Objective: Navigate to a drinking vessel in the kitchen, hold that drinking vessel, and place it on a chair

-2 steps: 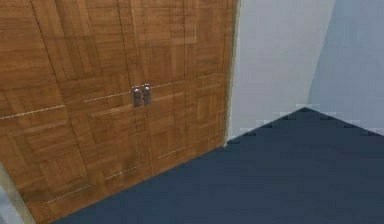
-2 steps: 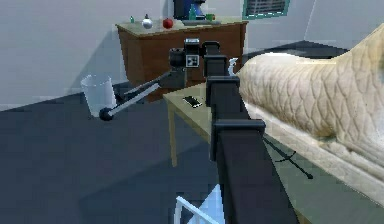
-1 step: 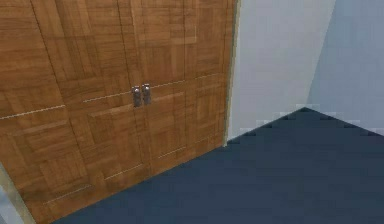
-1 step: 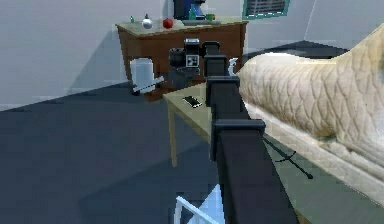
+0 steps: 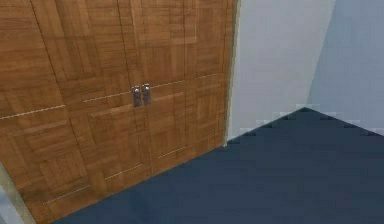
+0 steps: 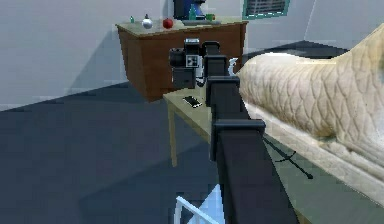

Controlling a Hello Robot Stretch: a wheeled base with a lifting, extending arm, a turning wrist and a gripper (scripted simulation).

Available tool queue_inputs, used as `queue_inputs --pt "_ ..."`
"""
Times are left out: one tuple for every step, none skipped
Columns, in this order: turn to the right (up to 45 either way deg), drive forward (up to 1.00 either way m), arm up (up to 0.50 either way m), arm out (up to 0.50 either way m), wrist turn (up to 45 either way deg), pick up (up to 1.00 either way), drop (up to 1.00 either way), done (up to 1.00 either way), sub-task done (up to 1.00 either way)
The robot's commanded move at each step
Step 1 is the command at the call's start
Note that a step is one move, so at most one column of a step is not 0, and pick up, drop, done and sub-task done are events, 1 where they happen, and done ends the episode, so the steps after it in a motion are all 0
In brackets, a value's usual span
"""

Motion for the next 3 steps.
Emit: queue_inputs --pt "0.0 0.0 0.0 0.0 45.0 0.0 0.0 0.0 0.0" --pt "0.0 0.0 0.0 0.0 15.0 0.0 0.0 0.0 0.0" --pt "0.0 0.0 -0.42 0.0 0.0 0.0 0.0 0.0 0.0"
